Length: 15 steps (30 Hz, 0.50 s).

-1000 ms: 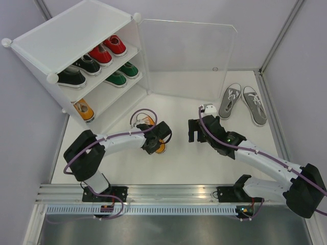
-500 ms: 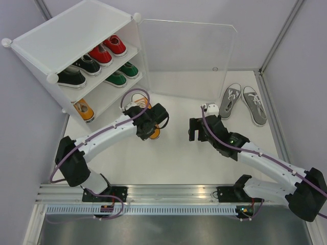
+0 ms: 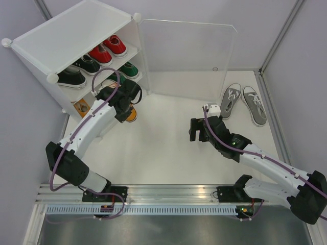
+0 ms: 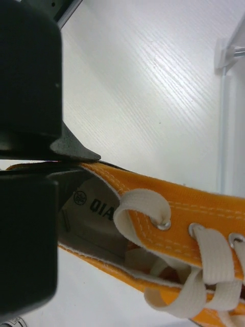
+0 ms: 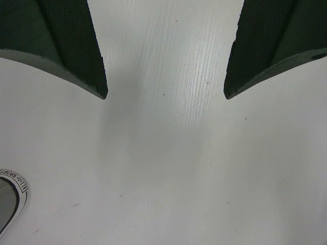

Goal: Place and organize the shoes in the shoe cabinet

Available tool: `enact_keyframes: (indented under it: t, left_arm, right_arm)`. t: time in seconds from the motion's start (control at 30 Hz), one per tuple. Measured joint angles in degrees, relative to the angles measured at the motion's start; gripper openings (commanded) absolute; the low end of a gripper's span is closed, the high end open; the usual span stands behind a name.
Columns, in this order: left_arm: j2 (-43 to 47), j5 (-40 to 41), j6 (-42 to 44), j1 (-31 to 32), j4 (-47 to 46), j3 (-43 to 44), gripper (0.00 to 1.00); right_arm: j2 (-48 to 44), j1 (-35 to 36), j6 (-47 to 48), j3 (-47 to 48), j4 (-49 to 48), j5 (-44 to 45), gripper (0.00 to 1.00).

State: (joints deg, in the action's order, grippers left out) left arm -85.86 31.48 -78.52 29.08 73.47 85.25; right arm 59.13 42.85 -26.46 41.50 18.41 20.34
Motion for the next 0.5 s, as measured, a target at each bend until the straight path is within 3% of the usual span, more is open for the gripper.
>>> enact_keyframes:
  t: [0.5]
  left_arm:
    - [-7.2,0.7,6.6,-10.1,0.9,9.2,0.05]
  right_arm:
    - [-0.5,0.0,0.0,-1.0,0.0,-0.6,0.98]
